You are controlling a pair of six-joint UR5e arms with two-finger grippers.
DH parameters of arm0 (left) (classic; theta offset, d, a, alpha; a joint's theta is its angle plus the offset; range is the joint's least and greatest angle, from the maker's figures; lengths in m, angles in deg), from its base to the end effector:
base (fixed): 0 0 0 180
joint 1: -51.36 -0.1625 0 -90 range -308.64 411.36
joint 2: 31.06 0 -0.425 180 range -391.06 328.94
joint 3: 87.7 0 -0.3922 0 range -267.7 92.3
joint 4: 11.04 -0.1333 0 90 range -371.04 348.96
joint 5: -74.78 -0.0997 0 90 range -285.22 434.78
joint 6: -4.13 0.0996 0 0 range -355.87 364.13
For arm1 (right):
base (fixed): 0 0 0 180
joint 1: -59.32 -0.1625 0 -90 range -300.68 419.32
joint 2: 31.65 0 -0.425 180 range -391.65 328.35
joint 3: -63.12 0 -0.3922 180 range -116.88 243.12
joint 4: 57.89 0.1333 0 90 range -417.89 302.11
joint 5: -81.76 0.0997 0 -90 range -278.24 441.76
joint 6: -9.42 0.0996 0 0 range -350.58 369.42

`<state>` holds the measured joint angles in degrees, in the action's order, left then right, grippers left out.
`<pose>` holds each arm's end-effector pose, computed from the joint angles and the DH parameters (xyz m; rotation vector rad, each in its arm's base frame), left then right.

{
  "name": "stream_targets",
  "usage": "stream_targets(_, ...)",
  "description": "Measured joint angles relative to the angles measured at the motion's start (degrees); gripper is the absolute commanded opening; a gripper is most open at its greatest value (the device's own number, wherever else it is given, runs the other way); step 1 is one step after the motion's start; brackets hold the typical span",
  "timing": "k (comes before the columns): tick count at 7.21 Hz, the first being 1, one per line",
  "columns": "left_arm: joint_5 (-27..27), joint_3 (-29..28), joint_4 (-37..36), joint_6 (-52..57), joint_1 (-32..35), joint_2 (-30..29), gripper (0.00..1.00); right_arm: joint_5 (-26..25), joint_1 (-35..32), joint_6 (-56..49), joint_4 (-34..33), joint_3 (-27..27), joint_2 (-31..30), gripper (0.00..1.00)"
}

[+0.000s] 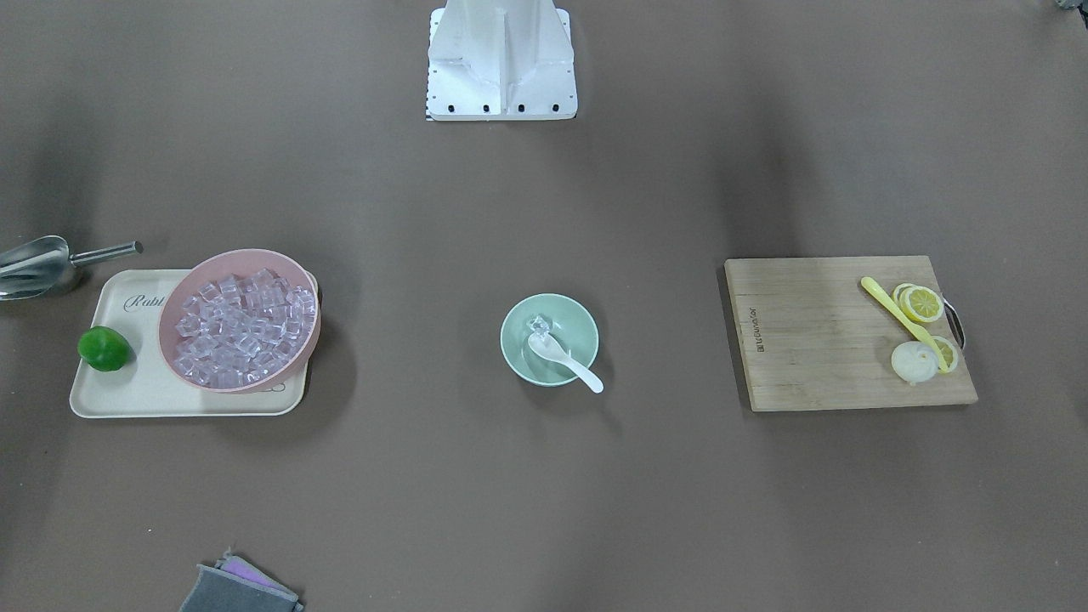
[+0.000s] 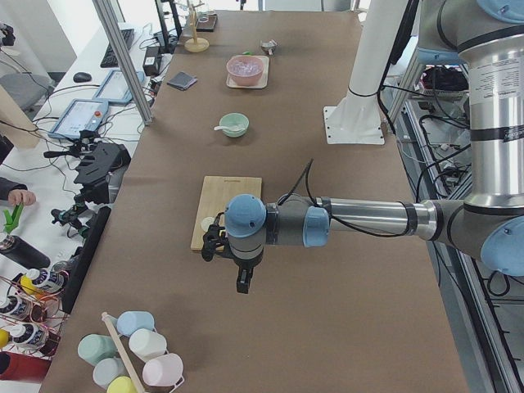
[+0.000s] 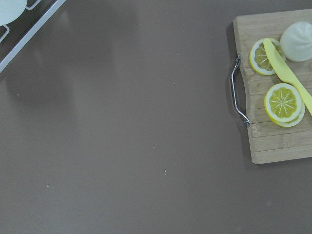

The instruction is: Put spoon and ice into bowl

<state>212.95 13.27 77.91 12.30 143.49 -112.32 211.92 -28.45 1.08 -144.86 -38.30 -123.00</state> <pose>-0.0750 -0.4259 0.6317 0.0948 0.8360 0.1078 0.0499 -0.4928 0.5703 0.2567 -0.6869 -0.2563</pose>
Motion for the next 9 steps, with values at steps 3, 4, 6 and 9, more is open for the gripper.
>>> stream_targets(3,0.1,-0.6,-0.1,-0.1,0.0,0.3,0.99,-0.2,-4.3,-2.9,-1.2,-2.4,-11.8,1.0)
stream_targets(4,0.1,-1.5,0.1,-0.1,0.0,0.5,0.99,0.0,-4.5,-3.1,-1.0,-2.1,-13.0,1.0)
stream_targets(6,0.1,-2.6,0.4,0.0,0.0,0.5,0.99,1.3,-4.6,-3.3,-0.8,0.1,-13.8,1.0)
stream_targets(9,0.1,-2.0,0.5,0.1,0.0,0.2,0.99,4.7,-4.6,-3.6,-0.7,1.8,-13.4,1.0)
